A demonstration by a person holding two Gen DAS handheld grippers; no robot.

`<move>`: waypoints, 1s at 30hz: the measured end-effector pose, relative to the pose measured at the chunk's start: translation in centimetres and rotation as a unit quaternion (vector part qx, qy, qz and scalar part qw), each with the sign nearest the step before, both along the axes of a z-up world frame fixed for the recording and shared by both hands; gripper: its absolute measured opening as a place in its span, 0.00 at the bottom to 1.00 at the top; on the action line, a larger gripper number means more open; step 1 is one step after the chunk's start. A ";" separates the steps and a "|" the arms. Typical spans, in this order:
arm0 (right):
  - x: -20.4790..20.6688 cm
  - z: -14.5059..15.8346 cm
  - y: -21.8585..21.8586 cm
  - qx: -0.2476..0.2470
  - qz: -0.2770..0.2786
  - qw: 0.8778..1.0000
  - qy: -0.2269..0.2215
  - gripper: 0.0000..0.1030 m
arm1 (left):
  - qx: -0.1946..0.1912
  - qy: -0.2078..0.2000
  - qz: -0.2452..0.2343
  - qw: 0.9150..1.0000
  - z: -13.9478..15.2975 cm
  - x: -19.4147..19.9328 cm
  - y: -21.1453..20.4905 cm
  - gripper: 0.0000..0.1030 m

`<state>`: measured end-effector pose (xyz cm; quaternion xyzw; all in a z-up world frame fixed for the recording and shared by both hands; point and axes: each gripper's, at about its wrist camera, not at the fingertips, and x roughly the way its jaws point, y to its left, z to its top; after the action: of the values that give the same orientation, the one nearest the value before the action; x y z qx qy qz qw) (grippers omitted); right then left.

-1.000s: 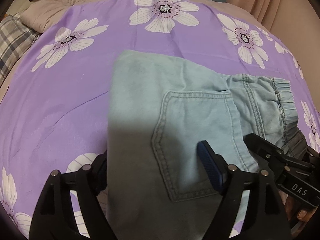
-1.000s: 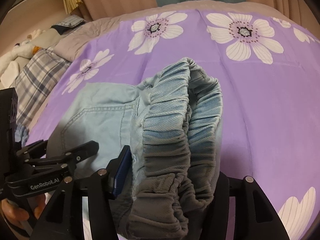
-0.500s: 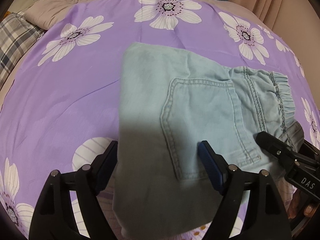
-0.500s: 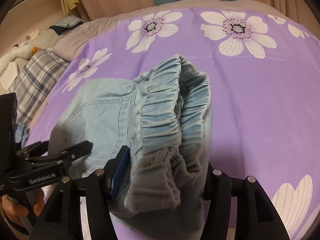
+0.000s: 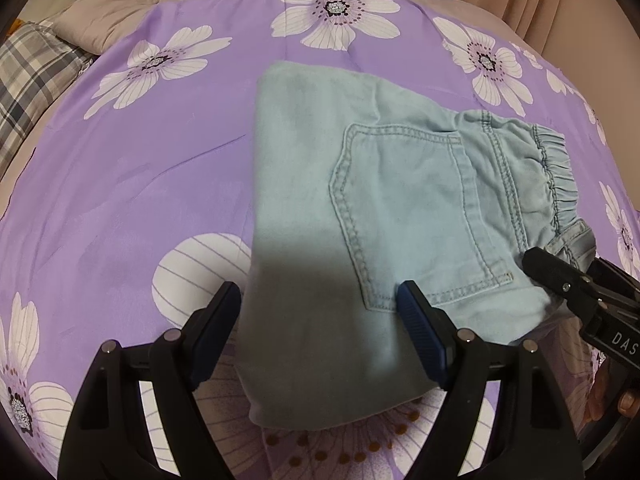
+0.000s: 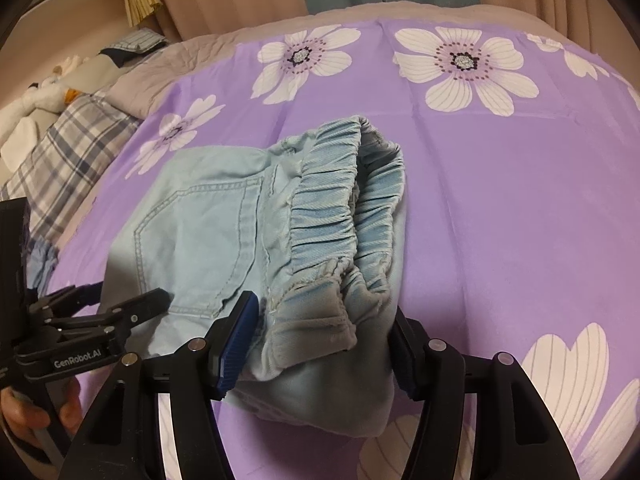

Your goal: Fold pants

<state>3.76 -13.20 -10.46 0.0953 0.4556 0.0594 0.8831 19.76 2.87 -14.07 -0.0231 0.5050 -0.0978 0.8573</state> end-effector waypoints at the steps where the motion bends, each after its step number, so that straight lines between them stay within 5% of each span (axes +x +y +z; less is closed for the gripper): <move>1: 0.0 -0.1 0.0 0.000 -0.001 1.000 0.003 0.61 | 0.000 -0.001 0.000 1.000 0.0 0.0 0.0 0.79; 9: -0.2 -0.6 -0.1 0.012 -0.010 1.000 0.009 0.63 | 0.000 0.002 0.006 1.000 0.6 -0.7 0.1 0.79; 21: -3.8 3.1 0.0 0.005 -0.012 1.000 -0.020 0.63 | -0.005 -0.029 0.010 1.000 5.2 -4.6 0.1 0.84; 25: -5.5 4.9 1.0 -0.011 0.005 0.999 -0.037 0.73 | -0.010 -0.041 0.011 0.999 7.0 -6.4 0.4 0.86; 30: -7.2 6.9 2.1 -0.026 0.023 0.998 -0.059 0.74 | -0.008 -0.052 0.019 0.998 8.7 -8.1 0.8 0.95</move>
<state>-3.48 -11.08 -3.57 0.0583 0.4059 0.0738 0.9090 11.68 3.67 -5.41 -0.0347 0.4587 -0.0872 0.8836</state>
